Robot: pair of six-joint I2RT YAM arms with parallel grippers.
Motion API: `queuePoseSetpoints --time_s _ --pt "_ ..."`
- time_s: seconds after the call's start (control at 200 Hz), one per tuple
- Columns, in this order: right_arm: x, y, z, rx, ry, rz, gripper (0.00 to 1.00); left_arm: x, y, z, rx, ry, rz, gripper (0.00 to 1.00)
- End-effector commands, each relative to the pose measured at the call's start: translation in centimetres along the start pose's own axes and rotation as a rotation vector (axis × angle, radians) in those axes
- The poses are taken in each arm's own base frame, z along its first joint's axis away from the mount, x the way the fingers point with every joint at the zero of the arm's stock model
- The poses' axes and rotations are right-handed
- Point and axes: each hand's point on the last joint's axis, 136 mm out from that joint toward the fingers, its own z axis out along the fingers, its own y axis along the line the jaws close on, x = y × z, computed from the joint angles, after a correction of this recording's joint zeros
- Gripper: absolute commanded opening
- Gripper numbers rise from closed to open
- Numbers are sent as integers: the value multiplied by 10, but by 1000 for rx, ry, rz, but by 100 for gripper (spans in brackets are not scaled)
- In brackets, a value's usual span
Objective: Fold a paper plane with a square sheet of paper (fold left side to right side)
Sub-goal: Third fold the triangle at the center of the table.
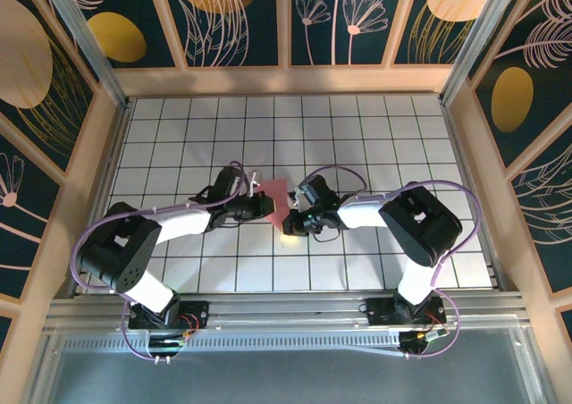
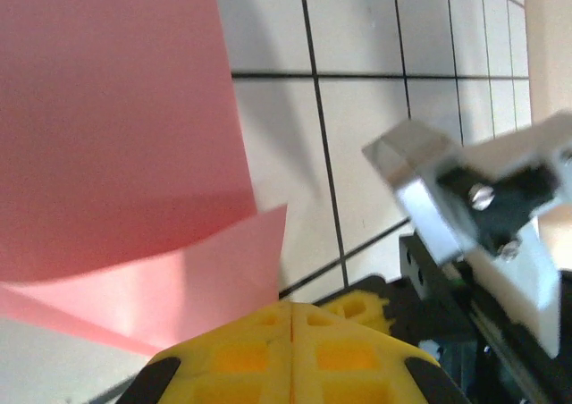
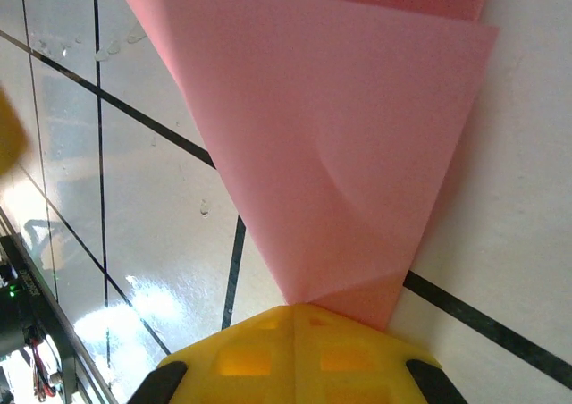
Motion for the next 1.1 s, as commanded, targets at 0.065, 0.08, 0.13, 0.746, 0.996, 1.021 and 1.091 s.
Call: queuePoseSetpoints --time_s 0.065,0.08,0.13,0.746,0.996,1.021,1.091 --pt "36 -51 12 163 88 104 0 24 -2 10 66 51 -53 6" --pt "37 -52 13 166 91 106 0 24 -2 11 68 48 -56 6" --pt "37 -53 13 173 93 108 0 25 0 12 70 48 -65 5" --pt "41 -61 16 237 115 100 0 7 10 27 23 -15 -123 4" --pt "44 -66 15 275 131 98 0 13 34 35 -66 0 -161 3" --pt "44 -67 15 279 132 96 0 13 35 35 -76 -3 -164 4" --pt "46 -69 14 292 138 98 0 15 40 35 -95 -3 -176 3"
